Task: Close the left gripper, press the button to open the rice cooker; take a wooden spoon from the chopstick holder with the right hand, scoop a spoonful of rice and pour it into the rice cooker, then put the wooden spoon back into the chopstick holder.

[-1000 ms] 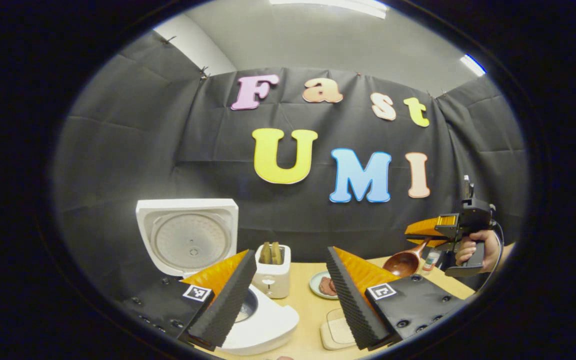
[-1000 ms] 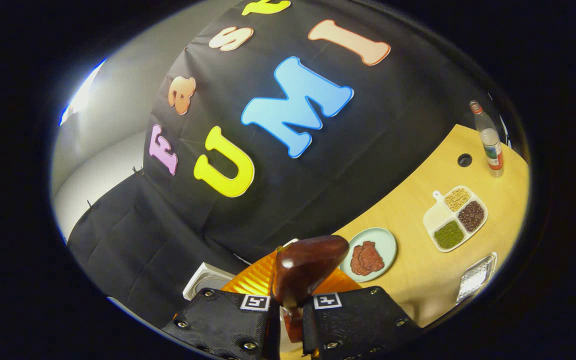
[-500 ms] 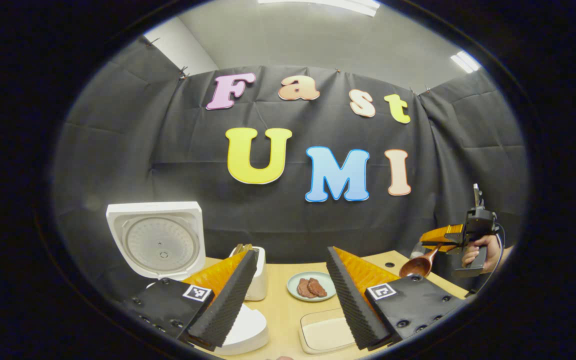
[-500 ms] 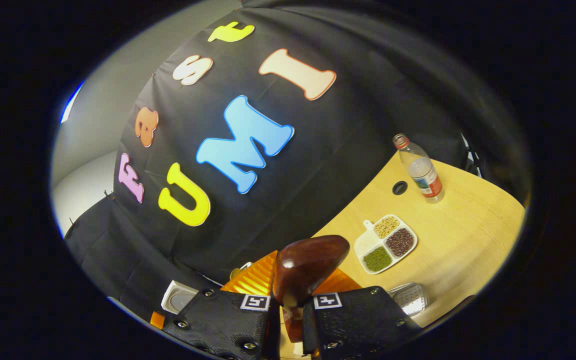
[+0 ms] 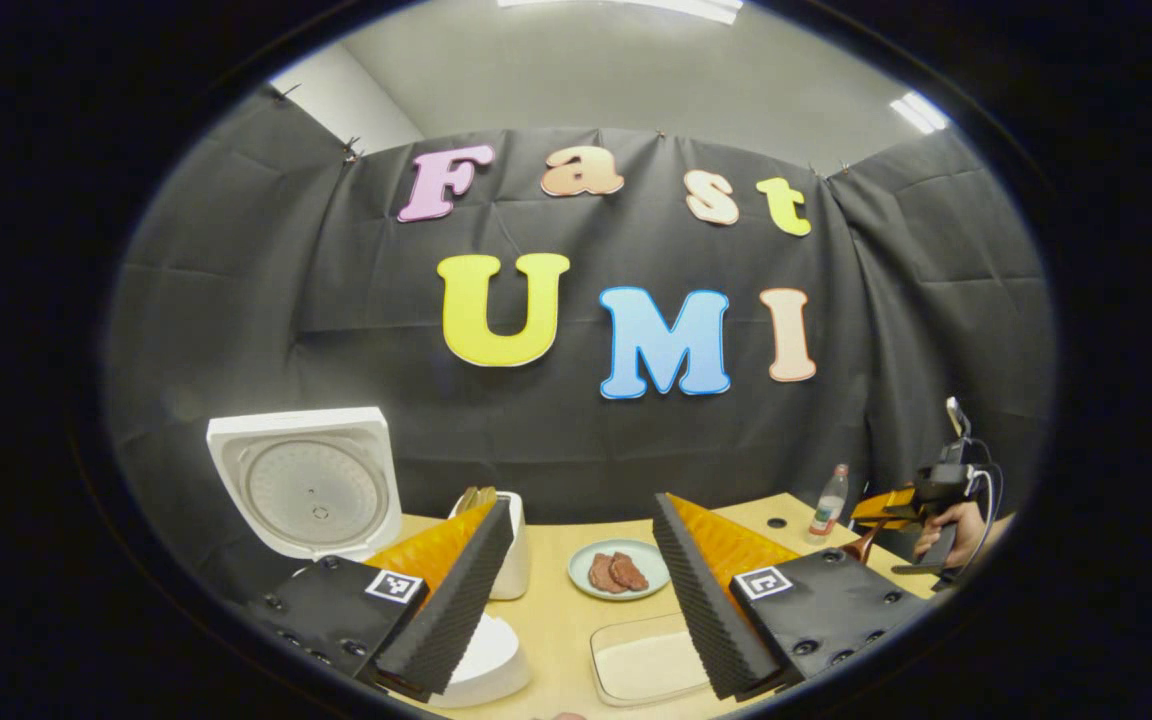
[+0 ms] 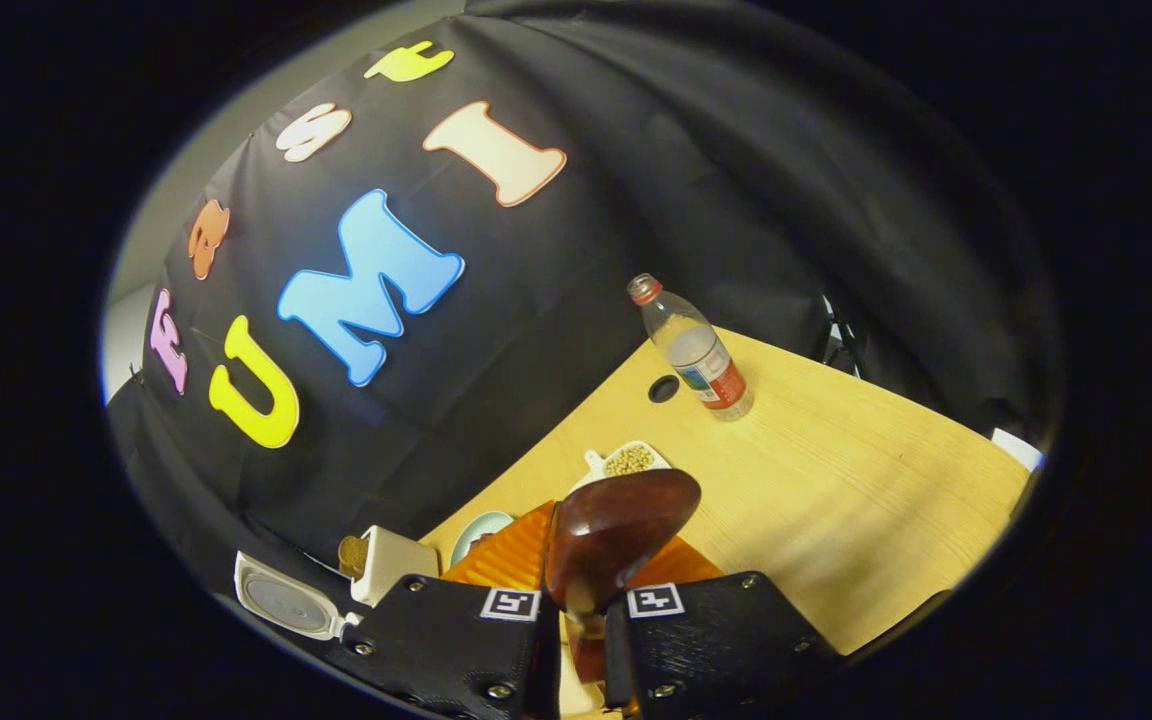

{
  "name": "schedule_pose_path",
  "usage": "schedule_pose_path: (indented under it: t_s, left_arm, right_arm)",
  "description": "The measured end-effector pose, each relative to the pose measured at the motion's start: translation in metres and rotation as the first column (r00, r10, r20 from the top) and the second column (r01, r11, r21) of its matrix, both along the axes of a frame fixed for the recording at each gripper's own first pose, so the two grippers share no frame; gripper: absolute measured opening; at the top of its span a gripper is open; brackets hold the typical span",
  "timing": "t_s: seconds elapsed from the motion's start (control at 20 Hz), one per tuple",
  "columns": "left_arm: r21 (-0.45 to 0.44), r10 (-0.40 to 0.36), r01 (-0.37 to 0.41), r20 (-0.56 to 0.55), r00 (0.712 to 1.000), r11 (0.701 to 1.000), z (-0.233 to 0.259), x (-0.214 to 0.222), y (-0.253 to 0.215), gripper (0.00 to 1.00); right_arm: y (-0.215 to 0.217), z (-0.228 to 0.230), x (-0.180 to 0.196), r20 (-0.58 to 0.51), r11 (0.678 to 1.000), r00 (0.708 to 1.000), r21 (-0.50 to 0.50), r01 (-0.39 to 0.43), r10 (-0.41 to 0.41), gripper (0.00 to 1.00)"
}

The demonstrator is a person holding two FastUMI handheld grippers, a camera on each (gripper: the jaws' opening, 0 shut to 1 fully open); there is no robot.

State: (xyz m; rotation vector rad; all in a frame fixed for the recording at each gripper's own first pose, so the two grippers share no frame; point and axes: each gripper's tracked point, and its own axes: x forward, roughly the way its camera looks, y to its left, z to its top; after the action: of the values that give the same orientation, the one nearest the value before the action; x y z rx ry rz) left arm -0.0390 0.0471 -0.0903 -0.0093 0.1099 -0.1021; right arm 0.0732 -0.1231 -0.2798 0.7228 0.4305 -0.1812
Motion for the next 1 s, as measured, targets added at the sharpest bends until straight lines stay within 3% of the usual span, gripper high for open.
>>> schedule_pose_path:
  t_s: [0.35,0.7,0.75,1.0]
  left_arm:
    - [0.004,0.041,-0.041,-0.019,0.999,0.999,-0.003,-0.006,0.007,0.99]
    - [0.011,0.079,-0.079,-0.026,0.997,0.997,-0.003,-0.01,0.018,0.97]
    - [0.009,0.083,-0.082,-0.025,0.996,0.997,-0.003,-0.01,0.019,0.98]
    - [-0.044,0.096,-0.097,-0.01,0.995,0.994,0.002,-0.005,0.025,0.99]
  right_arm:
    - [0.014,-0.048,0.008,-0.103,0.979,0.994,-0.194,-0.058,0.038,0.18]
    - [0.033,-0.064,0.016,-0.115,0.94,0.989,-0.32,-0.121,0.088,0.21]
    - [0.031,-0.062,0.014,-0.125,0.931,0.988,-0.341,-0.133,0.096,0.25]
    - [0.003,-0.042,-0.007,-0.115,0.887,0.992,-0.45,-0.099,0.053,0.92]
